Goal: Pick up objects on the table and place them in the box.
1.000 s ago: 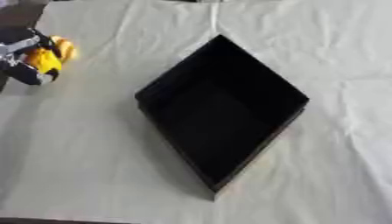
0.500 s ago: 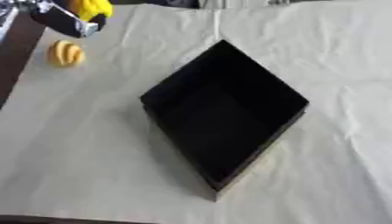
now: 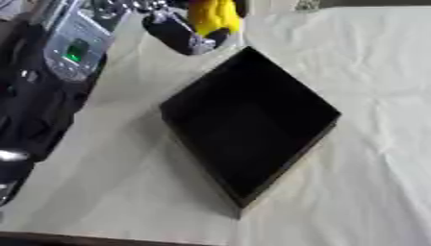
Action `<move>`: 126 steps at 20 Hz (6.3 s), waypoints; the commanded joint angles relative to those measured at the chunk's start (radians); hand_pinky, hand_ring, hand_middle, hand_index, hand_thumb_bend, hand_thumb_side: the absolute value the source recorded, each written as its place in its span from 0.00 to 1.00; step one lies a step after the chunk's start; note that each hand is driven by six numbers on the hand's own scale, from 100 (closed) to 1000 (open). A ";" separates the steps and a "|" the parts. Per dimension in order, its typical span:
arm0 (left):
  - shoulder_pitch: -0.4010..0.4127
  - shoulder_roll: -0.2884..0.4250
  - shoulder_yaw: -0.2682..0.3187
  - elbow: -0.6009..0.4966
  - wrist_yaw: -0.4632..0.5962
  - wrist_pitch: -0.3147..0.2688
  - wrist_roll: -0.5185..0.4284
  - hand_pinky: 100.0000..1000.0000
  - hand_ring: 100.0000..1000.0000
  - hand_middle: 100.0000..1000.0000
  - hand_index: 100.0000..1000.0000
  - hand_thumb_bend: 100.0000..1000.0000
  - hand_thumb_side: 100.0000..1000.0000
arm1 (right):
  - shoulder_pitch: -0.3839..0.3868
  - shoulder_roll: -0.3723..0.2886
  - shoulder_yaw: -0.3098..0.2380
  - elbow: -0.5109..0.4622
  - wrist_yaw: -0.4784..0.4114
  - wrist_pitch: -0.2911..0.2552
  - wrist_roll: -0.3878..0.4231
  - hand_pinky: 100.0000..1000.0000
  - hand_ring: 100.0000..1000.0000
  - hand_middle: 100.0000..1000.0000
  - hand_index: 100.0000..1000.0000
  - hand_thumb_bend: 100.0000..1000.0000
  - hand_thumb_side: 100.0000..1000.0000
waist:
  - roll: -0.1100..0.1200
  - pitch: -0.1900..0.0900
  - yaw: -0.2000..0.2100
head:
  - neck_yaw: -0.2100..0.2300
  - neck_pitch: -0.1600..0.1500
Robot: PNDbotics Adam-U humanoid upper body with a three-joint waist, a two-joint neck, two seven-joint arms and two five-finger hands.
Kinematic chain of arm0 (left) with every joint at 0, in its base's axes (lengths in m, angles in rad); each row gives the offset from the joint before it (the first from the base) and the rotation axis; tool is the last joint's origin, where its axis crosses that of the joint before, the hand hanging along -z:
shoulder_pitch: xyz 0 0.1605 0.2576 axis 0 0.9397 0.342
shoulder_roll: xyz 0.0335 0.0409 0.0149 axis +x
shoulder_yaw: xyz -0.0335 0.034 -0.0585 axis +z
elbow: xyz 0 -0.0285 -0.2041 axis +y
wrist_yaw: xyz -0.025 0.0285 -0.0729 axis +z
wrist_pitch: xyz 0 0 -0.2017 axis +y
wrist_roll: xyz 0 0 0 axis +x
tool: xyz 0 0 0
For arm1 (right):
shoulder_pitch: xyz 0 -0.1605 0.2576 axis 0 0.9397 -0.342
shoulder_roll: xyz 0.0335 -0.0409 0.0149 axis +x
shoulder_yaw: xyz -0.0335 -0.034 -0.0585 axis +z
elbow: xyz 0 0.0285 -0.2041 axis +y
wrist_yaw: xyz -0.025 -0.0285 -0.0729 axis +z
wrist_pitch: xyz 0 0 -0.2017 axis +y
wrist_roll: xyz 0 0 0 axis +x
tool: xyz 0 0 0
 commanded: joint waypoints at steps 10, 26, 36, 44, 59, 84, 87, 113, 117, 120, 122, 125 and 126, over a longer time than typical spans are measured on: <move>0.060 -0.082 -0.033 0.064 -0.077 -0.014 -0.009 0.70 0.60 0.57 0.77 0.09 0.00 | -0.019 -0.015 -0.006 -0.016 -0.005 0.008 0.003 0.89 0.85 0.68 0.78 0.00 0.13 | 0.006 -0.022 -0.018 | 0.000 -0.015; 0.102 -0.076 -0.018 0.075 -0.098 -0.050 0.024 0.94 0.90 0.85 0.93 0.36 0.35 | -0.010 -0.002 0.000 -0.016 -0.008 0.020 0.017 0.90 0.85 0.67 0.78 0.00 0.14 | 0.008 -0.023 -0.014 | -0.005 -0.018; 0.091 0.081 0.102 -0.015 -0.061 0.045 0.110 0.91 0.88 0.83 0.91 0.32 0.21 | -0.001 -0.009 -0.004 -0.016 -0.004 0.019 0.017 0.90 0.85 0.67 0.78 0.00 0.14 | 0.011 -0.026 -0.007 | -0.014 -0.013; 0.113 0.388 0.269 0.231 -0.117 0.191 0.229 0.91 0.89 0.83 0.91 0.43 0.15 | 0.007 -0.016 -0.005 -0.016 0.011 0.019 0.015 0.90 0.85 0.67 0.78 0.00 0.15 | 0.022 -0.011 -0.002 | -0.035 -0.022; 0.057 0.411 0.376 0.691 -0.156 0.233 0.319 0.92 0.90 0.85 0.92 0.48 0.00 | 0.001 0.010 0.009 -0.016 0.021 0.030 0.042 0.91 0.86 0.66 0.78 0.00 0.20 | 0.020 0.038 -0.046 | 0.002 -0.060; 0.035 0.394 0.344 0.653 -0.353 0.230 0.400 0.68 0.63 0.57 0.57 0.09 0.00 | 0.002 0.031 0.020 -0.016 0.012 0.047 0.063 0.91 0.86 0.66 0.77 0.00 0.22 | 0.022 0.041 -0.060 | 0.024 -0.065; 0.046 0.394 0.298 0.448 -0.282 0.185 0.387 0.68 0.62 0.56 0.57 0.07 0.00 | 0.001 0.028 0.018 -0.016 0.011 0.044 0.059 0.91 0.86 0.66 0.77 0.00 0.21 | 0.019 0.034 -0.052 | 0.018 -0.062; 0.173 0.031 -0.025 -0.258 -0.029 0.112 0.067 0.68 0.58 0.56 0.58 0.00 0.00 | -0.003 0.020 0.005 -0.016 -0.001 0.034 0.031 0.91 0.85 0.67 0.77 0.00 0.18 | 0.016 -0.004 -0.035 | -0.044 -0.017; 0.185 0.004 -0.042 -0.221 -0.039 0.102 0.063 0.68 0.59 0.56 0.59 0.00 0.00 | -0.002 0.024 0.005 -0.016 0.000 0.036 0.031 0.91 0.85 0.67 0.77 0.00 0.18 | 0.018 -0.002 -0.037 | -0.042 -0.018; 0.193 -0.008 -0.054 -0.199 -0.043 0.093 0.055 0.69 0.60 0.57 0.61 0.00 0.00 | -0.002 0.026 0.005 -0.016 0.000 0.037 0.031 0.91 0.85 0.67 0.77 0.00 0.18 | 0.019 -0.002 -0.038 | -0.041 -0.022; 0.198 -0.013 -0.058 -0.186 -0.041 0.084 0.048 0.75 0.68 0.69 0.74 0.07 0.00 | -0.001 0.026 0.005 -0.016 0.001 0.038 0.030 0.91 0.85 0.67 0.77 0.00 0.18 | 0.019 -0.002 -0.038 | -0.040 -0.024; 0.204 -0.014 -0.056 -0.180 -0.041 0.059 0.029 0.85 0.81 0.82 0.91 0.18 0.09 | 0.000 0.027 0.004 -0.016 0.001 0.038 0.030 0.91 0.85 0.66 0.77 0.00 0.18 | 0.019 -0.002 -0.037 | -0.040 -0.025; 0.205 -0.013 -0.052 -0.181 -0.045 0.051 0.026 0.87 0.83 0.84 0.93 0.20 0.14 | 0.001 0.027 0.005 -0.016 0.001 0.038 0.030 0.91 0.85 0.66 0.77 0.00 0.18 | 0.018 -0.002 -0.037 | -0.041 -0.025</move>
